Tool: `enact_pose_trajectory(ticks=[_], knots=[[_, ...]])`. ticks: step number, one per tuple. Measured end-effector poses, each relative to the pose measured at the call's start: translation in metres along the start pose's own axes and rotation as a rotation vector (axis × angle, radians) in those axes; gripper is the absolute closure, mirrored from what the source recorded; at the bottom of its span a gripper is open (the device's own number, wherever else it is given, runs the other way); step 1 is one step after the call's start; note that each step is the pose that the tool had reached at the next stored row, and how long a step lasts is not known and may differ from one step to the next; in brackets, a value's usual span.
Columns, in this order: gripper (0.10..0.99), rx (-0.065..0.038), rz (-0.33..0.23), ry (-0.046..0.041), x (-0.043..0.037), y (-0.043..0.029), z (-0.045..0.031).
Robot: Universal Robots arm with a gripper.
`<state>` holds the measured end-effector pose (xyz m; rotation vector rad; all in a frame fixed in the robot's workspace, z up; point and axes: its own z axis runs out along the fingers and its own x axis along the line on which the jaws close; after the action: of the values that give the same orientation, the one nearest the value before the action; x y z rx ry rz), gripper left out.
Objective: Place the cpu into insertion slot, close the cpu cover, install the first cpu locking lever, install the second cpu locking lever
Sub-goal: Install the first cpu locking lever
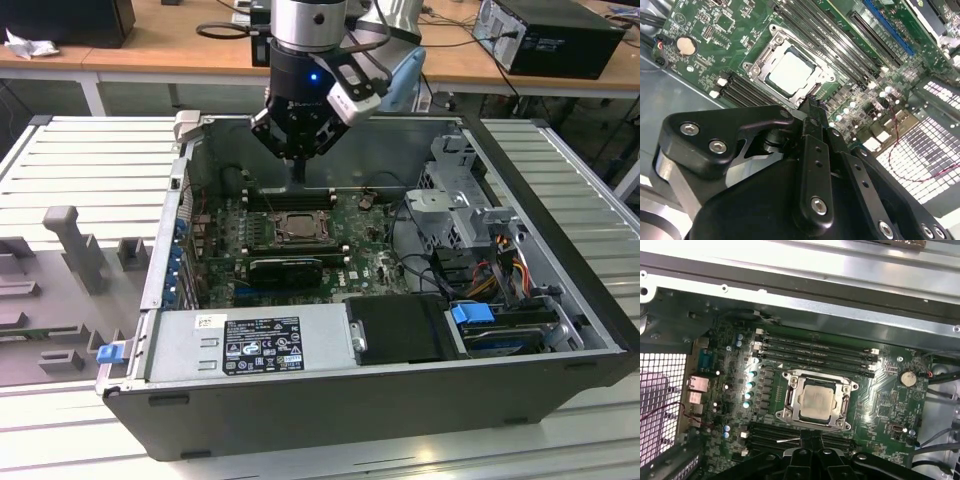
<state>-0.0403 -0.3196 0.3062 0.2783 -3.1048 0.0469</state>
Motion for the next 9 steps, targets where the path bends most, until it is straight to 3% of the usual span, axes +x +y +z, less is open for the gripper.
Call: enact_pose_trajectory(ticks=[9], knots=[[0.98, 0.002, -0.086, -0.0024, 0.0, 0.0, 0.0]])
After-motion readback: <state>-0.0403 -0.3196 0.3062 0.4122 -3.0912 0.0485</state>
